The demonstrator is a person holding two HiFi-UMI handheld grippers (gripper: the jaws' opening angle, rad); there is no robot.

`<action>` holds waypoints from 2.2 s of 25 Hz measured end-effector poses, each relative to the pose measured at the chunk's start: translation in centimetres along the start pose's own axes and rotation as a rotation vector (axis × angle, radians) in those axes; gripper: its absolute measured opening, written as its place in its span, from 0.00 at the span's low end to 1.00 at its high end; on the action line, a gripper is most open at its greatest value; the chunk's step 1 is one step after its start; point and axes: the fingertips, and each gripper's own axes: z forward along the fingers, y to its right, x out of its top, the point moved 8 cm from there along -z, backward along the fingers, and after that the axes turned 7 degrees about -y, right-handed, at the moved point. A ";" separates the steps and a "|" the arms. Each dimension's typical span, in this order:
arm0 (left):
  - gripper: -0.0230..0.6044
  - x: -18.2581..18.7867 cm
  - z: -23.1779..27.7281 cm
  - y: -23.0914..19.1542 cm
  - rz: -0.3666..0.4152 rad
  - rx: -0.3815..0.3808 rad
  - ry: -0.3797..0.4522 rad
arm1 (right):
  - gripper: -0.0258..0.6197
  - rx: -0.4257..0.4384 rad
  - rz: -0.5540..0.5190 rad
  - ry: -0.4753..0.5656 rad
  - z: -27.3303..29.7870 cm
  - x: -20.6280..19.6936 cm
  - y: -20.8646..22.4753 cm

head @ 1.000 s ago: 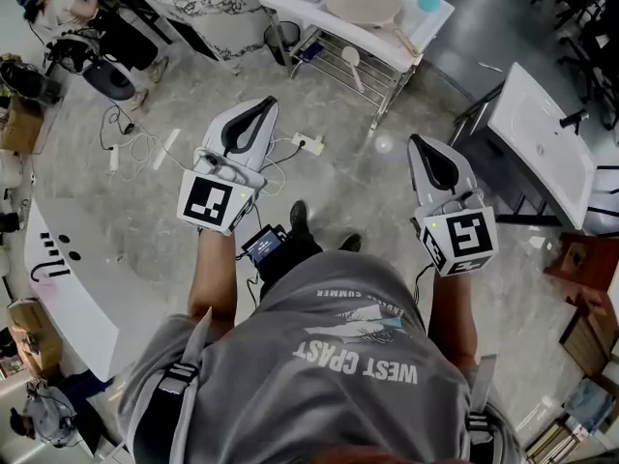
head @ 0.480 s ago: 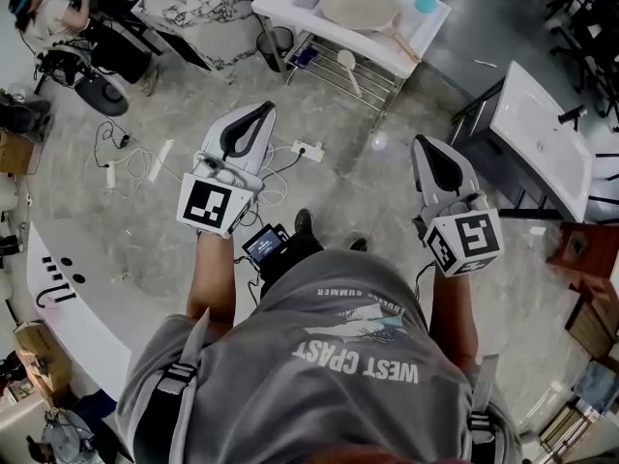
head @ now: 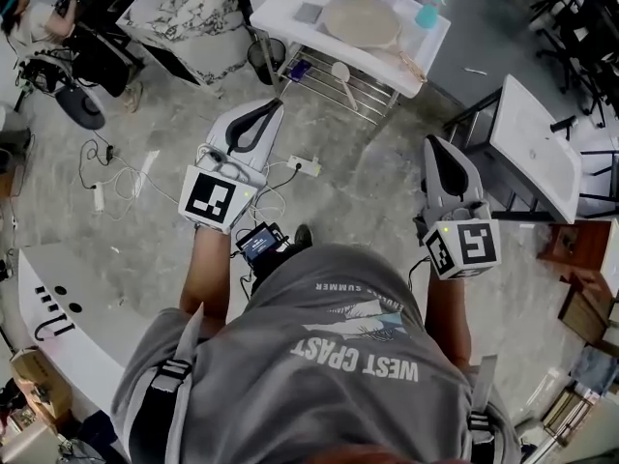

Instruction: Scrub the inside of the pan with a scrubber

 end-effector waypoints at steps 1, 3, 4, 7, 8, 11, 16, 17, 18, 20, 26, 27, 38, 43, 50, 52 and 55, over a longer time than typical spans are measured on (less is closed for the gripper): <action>0.04 -0.3 0.0 -0.8 -0.002 -0.004 0.005 | 0.04 -0.006 0.000 -0.001 0.7 0.2 -0.4; 0.04 -0.8 -0.1 -2.5 -0.017 -0.013 0.009 | 0.04 -0.017 -0.002 -0.006 2.2 0.5 -1.3; 0.04 -1.1 -0.1 -3.4 -0.026 -0.019 0.010 | 0.04 -0.021 -0.003 -0.008 3.0 0.7 -1.7; 0.04 -1.9 -0.1 -4.9 -0.033 -0.033 0.014 | 0.04 -0.016 -0.013 -0.014 4.6 1.1 -2.9; 0.04 -2.2 -0.1 -5.1 -0.036 -0.034 0.014 | 0.04 -0.011 -0.022 -0.016 4.9 1.3 -3.2; 0.04 -2.9 0.4 -5.7 -0.062 -0.031 0.012 | 0.04 -0.012 -0.046 -0.018 5.7 2.0 -3.0; 0.04 -3.5 2.1 -6.4 -0.080 -0.021 -0.012 | 0.04 0.001 -0.038 -0.015 8.1 1.9 -1.3; 0.04 -3.6 2.6 -6.5 -0.077 -0.013 -0.014 | 0.04 0.010 -0.033 -0.016 8.8 1.7 -0.8; 0.04 -3.7 3.1 -6.7 -0.077 -0.003 -0.020 | 0.04 0.021 -0.027 -0.017 9.5 1.5 -0.1; 0.04 -3.8 4.3 -6.9 -0.086 0.021 -0.049 | 0.04 0.046 -0.018 -0.019 10.8 1.2 1.3; 0.04 -2.6 10.0 -5.4 -0.076 0.059 -0.113 | 0.04 0.110 0.017 -0.012 14.3 0.7 8.1; 0.04 -2.2 11.2 -5.1 -0.071 0.067 -0.121 | 0.04 0.125 0.022 -0.013 14.9 0.6 9.3; 0.04 1.3 21.1 -1.3 -0.049 0.161 -0.139 | 0.04 0.276 0.048 0.016 19.5 -0.1 20.7; 0.04 2.6 24.0 0.2 -0.033 0.164 -0.157 | 0.04 0.285 0.075 0.026 19.8 -0.7 24.2; 0.04 3.9 27.4 0.4 -0.012 0.140 -0.135 | 0.04 0.248 0.085 0.034 19.3 -1.0 27.4; 0.04 4.0 28.3 0.3 -0.011 0.128 -0.127 | 0.04 0.227 0.083 0.039 19.0 -0.8 28.2; 0.04 4.3 30.0 -0.1 -0.002 0.096 -0.108 | 0.04 0.182 0.088 0.033 18.8 -0.9 29.4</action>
